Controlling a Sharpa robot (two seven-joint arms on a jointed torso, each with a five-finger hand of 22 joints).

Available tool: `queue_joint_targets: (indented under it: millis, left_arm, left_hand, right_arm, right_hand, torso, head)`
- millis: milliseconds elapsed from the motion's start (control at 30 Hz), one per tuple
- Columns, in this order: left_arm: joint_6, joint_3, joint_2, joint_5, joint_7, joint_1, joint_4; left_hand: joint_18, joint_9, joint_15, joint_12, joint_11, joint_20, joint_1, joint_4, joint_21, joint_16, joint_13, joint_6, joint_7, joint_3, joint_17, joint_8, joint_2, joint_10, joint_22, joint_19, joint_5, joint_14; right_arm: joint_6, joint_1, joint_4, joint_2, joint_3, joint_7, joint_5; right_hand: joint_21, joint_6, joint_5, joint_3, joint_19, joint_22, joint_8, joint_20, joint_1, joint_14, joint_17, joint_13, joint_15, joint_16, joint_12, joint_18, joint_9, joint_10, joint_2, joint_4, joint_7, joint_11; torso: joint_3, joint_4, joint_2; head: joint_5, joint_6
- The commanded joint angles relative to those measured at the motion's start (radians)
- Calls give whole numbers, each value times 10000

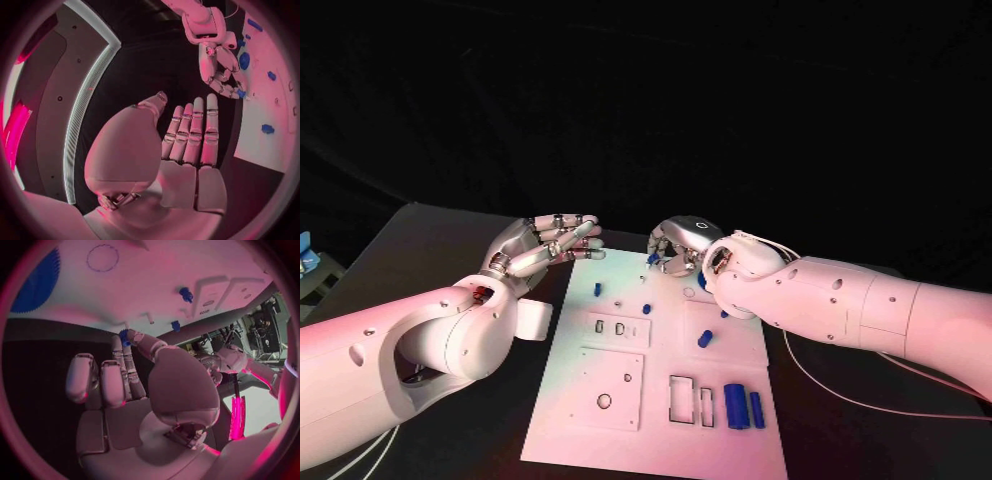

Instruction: Assemble the parts on the task board

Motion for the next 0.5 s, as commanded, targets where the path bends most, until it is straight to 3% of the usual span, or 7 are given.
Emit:
queue_joint_targets:
  millis: [33,500]
  left_arm:
    - [199,10,34,-34,39,23,12]
    - [212,10,64,-34,35,23,-16]
  left_hand:
    - [106,9,20,-62,40,20,-21,-40,66,30,-8,-64,127,27,9,-51,-26,3,9,62,11,6]
    - [106,9,20,-62,40,20,-21,-40,66,30,-8,-64,127,27,9,-51,-26,3,9,62,11,6]
  right_arm:
    - [356,-16,-9,38,2,26,-21]
    - [426,-63,-91,147,0,41,-4]
  right_hand:
    - [41,-18,13,34,75,5,19,22,222,353,4,7,-55,46,17,-183,391,161,123,22,16,-119]
    - [81,-41,30,32,113,75,21,26,202,346,-32,12,-52,36,10,-195,415,153,108,32,16,-117]
  torso:
    - [-10,13,4]
    - [-37,49,7]
  head:
    - [-16,-11]
    - [-6,-39]
